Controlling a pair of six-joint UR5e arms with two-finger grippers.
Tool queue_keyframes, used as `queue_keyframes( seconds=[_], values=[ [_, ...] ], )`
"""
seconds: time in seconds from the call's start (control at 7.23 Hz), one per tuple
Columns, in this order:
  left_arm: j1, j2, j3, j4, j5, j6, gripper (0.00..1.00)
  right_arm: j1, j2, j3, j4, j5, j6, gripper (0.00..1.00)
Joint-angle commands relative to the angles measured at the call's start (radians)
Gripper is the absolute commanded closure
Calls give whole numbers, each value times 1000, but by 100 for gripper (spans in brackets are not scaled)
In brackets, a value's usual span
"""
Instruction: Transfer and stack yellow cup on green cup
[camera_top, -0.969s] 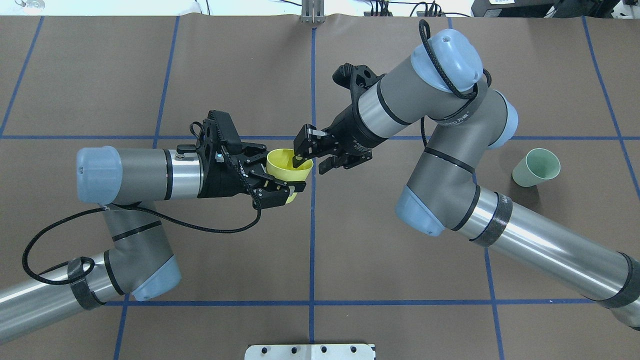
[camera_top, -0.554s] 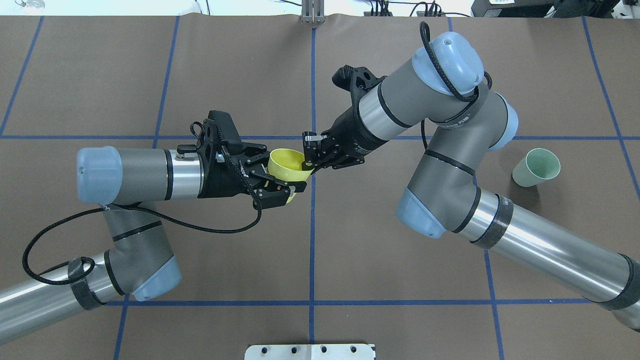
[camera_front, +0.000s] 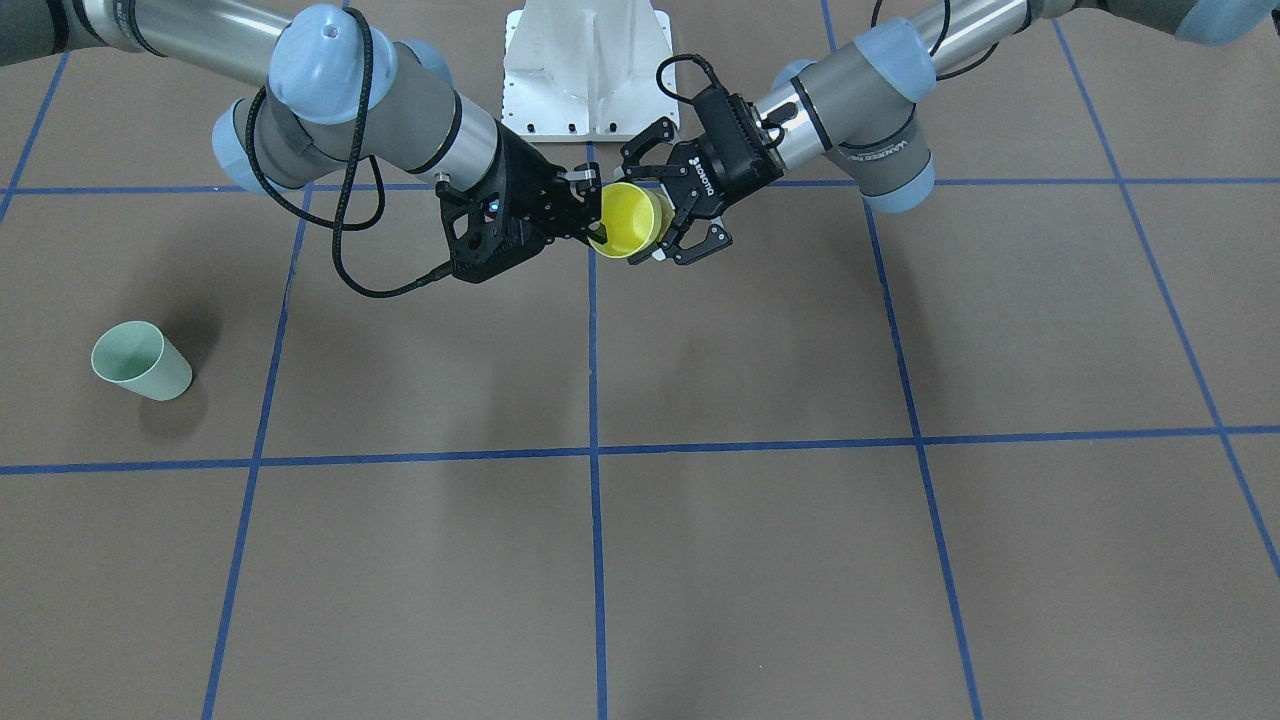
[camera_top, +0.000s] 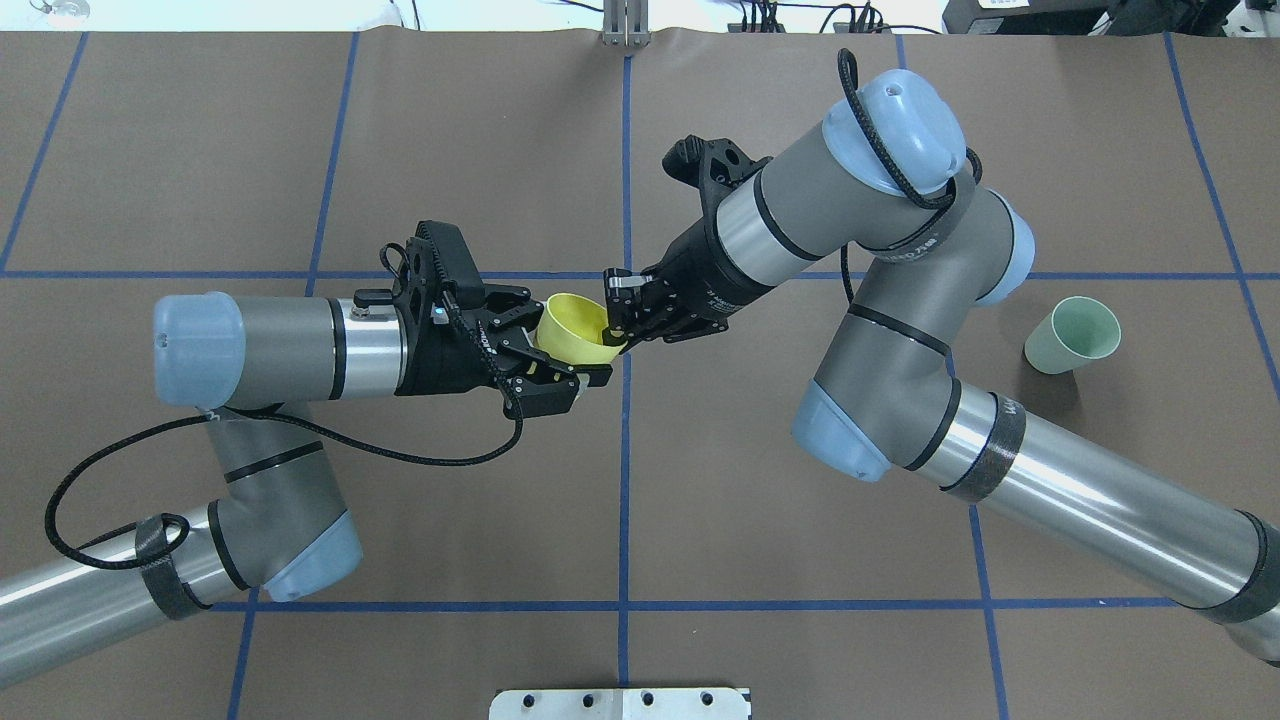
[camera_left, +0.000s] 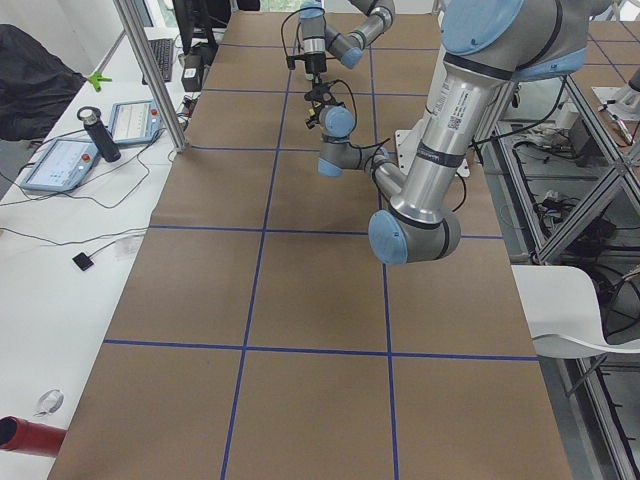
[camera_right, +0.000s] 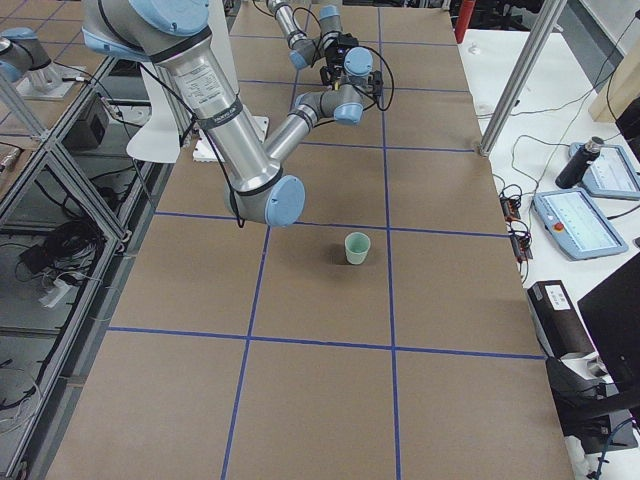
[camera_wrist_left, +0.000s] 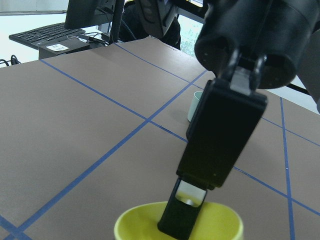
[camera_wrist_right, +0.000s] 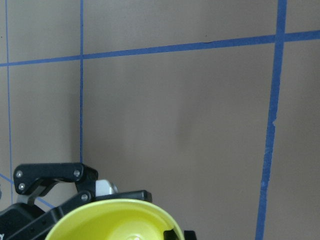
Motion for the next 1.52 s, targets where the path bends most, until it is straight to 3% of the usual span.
queue_keyframes(
  seconds=[0.0,0.55,0.97,1.38],
  values=[
    [-1,2,1,1,-1,-11,1,0,-3,1,2,0,-1,100],
    [-1,8,-5,4,-7,-17,0,22,-38,19,-1,-2,-2,100],
    [-4,12,-16,-1,-9,-17,0,31,-81,16,-11,-69,-2,100],
    [-7,15,-20,4,-7,-19,0,130,-121,-7,-21,-71,-7,100]
  ],
)
